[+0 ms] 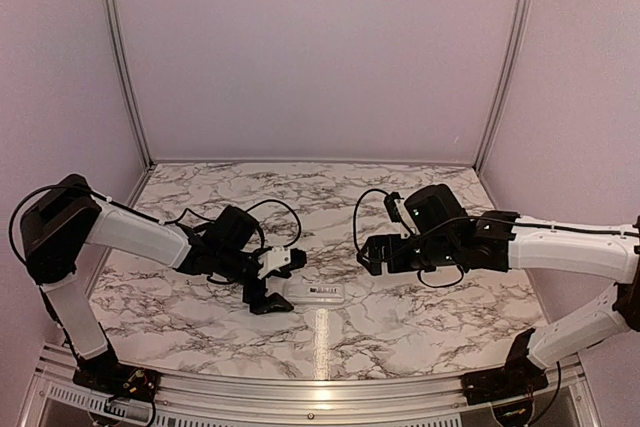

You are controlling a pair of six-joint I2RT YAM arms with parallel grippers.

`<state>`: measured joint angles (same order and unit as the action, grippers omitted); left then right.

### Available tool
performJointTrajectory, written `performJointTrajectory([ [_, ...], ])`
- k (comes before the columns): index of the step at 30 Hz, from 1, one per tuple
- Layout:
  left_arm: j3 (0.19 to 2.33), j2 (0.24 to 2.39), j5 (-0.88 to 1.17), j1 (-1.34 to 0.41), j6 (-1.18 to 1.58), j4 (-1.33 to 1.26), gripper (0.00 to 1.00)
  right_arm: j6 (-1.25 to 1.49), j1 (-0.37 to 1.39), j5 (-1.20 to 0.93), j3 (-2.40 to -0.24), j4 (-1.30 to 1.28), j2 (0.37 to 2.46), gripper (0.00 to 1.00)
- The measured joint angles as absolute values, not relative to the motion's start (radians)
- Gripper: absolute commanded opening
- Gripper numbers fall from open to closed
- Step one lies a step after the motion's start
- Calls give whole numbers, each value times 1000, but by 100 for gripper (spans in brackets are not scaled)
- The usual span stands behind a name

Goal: Unload the batteries from the remote control

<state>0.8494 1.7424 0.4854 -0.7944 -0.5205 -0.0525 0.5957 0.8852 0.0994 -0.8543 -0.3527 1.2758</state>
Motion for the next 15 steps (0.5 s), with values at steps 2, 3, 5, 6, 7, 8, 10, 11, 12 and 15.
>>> performJointTrajectory([
  [2, 849, 1774, 478, -798, -529, -56, 88, 606, 885, 99, -854, -364, 1273, 99],
  [3, 849, 1788, 474, -799, -533, -56, 88, 610, 885, 99, -854, -369, 1270, 99],
  [5, 850, 1811, 468, -799, -544, -56, 87, 617, 885, 99, -854, -374, 1261, 98],
  [6, 850, 1819, 465, -799, -548, -55, 86, 620, 885, 97, -854, -376, 1256, 98],
  [7, 850, 1824, 462, -799, -550, -55, 85, 622, 885, 96, -854, -376, 1251, 99],
  [8, 852, 1827, 461, -799, -558, -56, 84, 625, 885, 96, -854, -376, 1249, 98],
  [10, 859, 1833, 458, -799, -562, -56, 80, 626, 885, 93, -854, -376, 1248, 99],
  [11, 863, 1837, 458, -799, -565, -56, 77, 628, 885, 90, -854, -377, 1248, 98],
  [12, 868, 1842, 456, -799, -566, -57, 75, 629, 885, 87, -854, -377, 1248, 98],
  [15, 881, 1853, 454, -799, -570, -59, 68, 630, 885, 80, -854, -377, 1248, 98],
])
